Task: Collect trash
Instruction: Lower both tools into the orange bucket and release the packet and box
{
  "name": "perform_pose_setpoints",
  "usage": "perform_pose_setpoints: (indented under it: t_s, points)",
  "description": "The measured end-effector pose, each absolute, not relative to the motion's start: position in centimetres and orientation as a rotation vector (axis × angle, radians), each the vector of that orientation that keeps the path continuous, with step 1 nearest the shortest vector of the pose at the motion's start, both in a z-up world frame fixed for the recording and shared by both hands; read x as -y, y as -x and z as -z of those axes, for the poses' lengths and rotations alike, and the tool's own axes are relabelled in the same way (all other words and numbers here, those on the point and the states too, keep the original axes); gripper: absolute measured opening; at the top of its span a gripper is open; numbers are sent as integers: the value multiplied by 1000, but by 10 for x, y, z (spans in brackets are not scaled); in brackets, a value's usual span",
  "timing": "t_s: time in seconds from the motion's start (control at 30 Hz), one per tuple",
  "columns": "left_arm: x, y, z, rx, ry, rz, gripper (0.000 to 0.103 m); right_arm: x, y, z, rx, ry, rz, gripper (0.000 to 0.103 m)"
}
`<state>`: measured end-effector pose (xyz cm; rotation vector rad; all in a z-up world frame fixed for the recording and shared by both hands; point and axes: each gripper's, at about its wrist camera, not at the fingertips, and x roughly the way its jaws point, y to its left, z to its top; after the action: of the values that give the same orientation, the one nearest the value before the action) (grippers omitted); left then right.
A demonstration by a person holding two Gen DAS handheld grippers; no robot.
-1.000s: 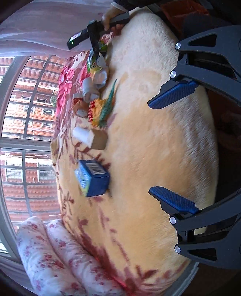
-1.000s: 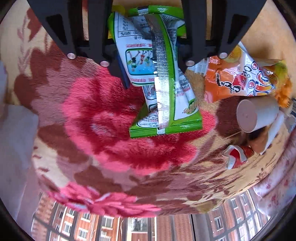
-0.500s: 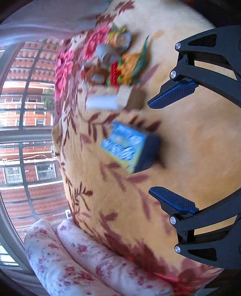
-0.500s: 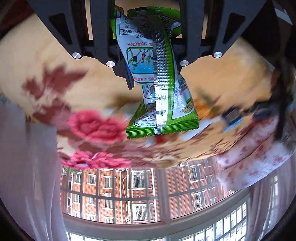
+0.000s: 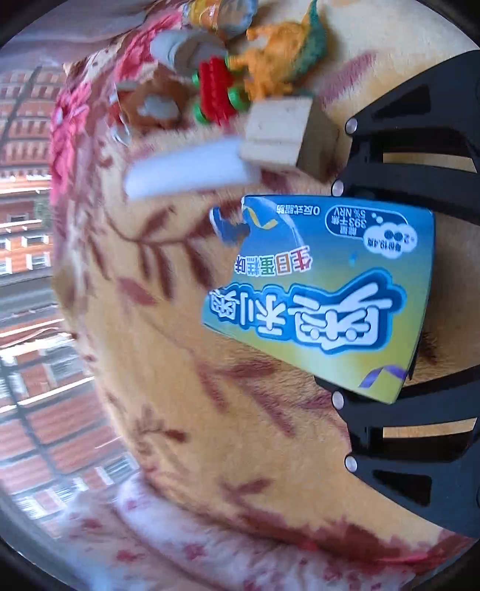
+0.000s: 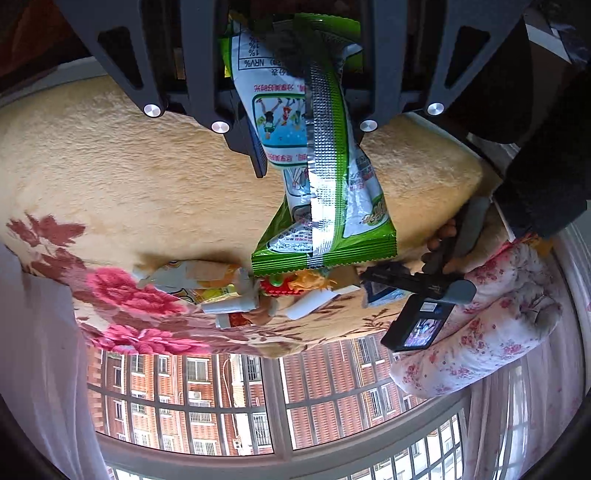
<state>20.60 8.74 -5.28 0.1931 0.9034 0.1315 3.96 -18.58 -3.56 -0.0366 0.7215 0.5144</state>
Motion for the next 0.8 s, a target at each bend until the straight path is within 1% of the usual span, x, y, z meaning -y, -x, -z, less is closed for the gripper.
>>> perform_pose_setpoints:
  t_s: [0.07,0.17,0.3,0.4,0.43,0.6,0.8]
  points:
    - [-78,-193,46,-863,-221,-147,52,185,-38,35,-724,35,-513,30]
    - [-63,-157,25,-790,-188,-175,52,191,-30,29,-713,37,-511,30]
    - [-37,-86,-3,-724,-107,-188,52,203,-12,17,-687,34,-502,30]
    - [-7,-25,-10,-721,-86,-168,52,212,4,11,-681,13,-484,31]
    - [5,-1,-8,-727,-81,-152,52,214,10,10,-684,2,-481,31]
    - [23,58,20,-751,-3,-158,52,222,42,19,-703,-4,-474,31]
    - [22,91,66,-848,141,-118,52,216,75,49,-776,18,-469,32]
